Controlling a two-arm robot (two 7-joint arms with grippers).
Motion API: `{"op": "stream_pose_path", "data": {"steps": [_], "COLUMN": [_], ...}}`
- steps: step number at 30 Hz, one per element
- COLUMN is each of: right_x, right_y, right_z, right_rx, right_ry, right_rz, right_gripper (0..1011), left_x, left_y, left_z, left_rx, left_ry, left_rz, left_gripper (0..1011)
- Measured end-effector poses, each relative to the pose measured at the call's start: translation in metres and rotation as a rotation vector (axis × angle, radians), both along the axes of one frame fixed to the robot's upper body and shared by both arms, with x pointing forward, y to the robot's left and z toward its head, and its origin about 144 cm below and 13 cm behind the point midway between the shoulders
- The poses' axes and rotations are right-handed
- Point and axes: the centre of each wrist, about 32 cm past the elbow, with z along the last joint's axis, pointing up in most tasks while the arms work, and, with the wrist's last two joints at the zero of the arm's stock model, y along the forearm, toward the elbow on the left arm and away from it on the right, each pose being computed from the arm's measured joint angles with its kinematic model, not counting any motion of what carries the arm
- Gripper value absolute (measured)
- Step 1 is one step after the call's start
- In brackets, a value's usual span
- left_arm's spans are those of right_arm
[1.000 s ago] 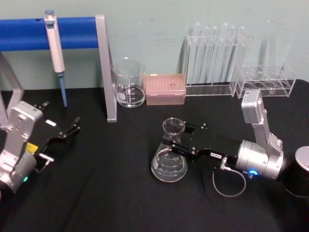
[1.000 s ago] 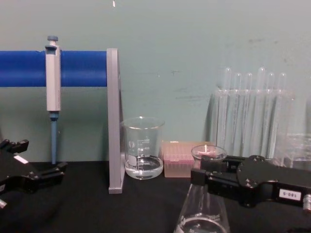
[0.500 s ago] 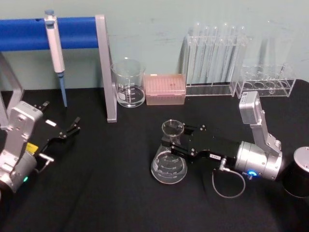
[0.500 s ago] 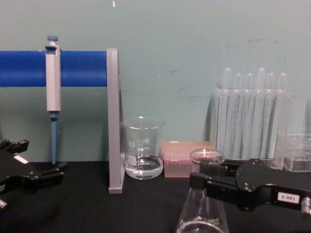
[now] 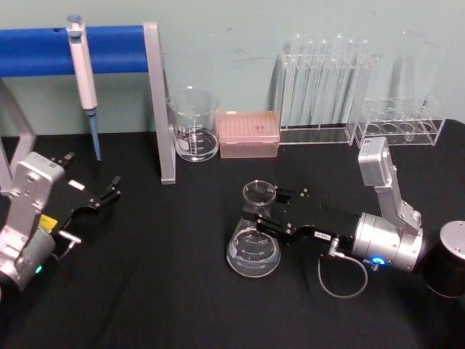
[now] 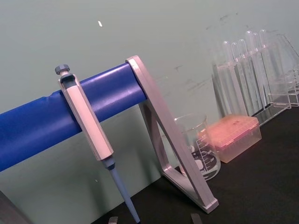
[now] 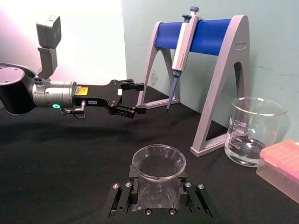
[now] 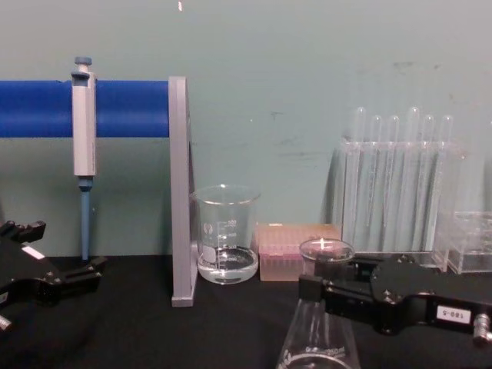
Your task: Grasp the erlenmeyer flask with one hand, shake it three times, then place it back.
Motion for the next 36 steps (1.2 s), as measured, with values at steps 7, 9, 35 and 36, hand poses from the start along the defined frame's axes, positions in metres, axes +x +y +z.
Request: {"op": "stream_pose_path", "data": {"steps": [7, 9, 35, 36], "right_x": [0.0003, 0.0003, 0.0001, 0.0], "right_y": [0.0002, 0.0002, 0.0001, 0.0001], "right_z": [0.0004, 0.0004, 0.0002, 0.0001], "right_rx": [-0.002, -0.002, 0.0, 0.0], "right_ry": [0.0, 0.001, 0.001, 0.001], "right_rz": [0.0, 0.0, 0.0, -0.001], "right_gripper": [449, 449, 451, 461], "left_x": [0.0, 0.0, 0.0, 0.0], "left_y": [0.0, 0.0, 0.0, 0.0], "left_z": [0.0, 0.0, 0.0, 0.0], "left_rx": [0.0, 0.0, 0.0, 0.0], "left_ry": [0.0, 0.0, 0.0, 0.0], "left_rz": [0.0, 0.0, 0.0, 0.0], "left_gripper": [1001, 1001, 1001, 1001]}}
